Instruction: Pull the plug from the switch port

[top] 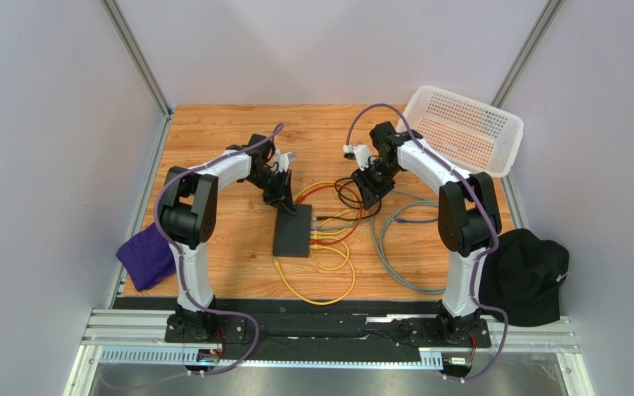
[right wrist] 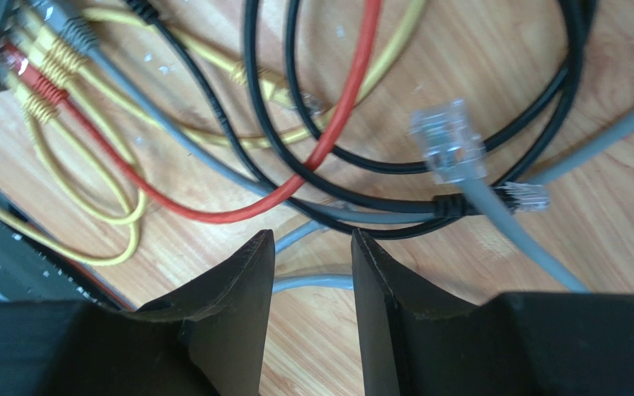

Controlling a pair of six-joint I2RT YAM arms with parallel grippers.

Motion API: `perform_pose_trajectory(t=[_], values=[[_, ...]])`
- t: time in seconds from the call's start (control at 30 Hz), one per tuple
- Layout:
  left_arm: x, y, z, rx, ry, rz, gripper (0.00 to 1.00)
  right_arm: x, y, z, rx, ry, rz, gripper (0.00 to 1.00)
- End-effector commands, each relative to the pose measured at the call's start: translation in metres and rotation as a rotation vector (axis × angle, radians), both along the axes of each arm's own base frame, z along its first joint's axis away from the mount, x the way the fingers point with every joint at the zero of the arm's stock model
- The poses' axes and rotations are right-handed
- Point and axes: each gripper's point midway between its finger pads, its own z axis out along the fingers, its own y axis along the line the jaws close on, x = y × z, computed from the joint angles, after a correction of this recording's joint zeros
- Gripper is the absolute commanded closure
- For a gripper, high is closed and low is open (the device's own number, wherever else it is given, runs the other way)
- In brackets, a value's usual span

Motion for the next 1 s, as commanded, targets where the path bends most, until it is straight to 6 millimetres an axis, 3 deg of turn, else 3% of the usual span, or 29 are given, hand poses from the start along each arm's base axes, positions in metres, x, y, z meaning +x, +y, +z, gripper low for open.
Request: perform_pose_trajectory(t=[0.0,0.27,0.57,0.73,0.8,0.97], values=[[0.012,0.001,-0.002,0.036,-0.049,-0.008,1.00,0.049,-0.001,0.008,-0.019,-0.128,-0.080,0.58],[0.011,0.002,0.001,0.045,-0.066,-0.013,1.00,0.087,-0.003,-0.006,-0.087,-0.176,-0.074,0.55],[0.012,0.000,0.001,0.041,-0.064,-0.016,1.00,0.109,-0.017,-0.037,-0.182,-0.198,-0.063,0.45],[0.011,0.000,-0.002,0.042,-0.055,-0.017,1.00,0.115,-0.022,-0.047,-0.215,-0.211,-0.045,0.44],[0.010,0.000,-0.003,0.042,-0.050,-0.019,1.00,0.112,-0.025,-0.055,-0.233,-0.195,-0.035,0.45],[0.010,-0.001,-0.003,0.043,-0.053,-0.021,1.00,0.107,-0.038,-0.073,-0.306,-0.181,0.007,0.63]])
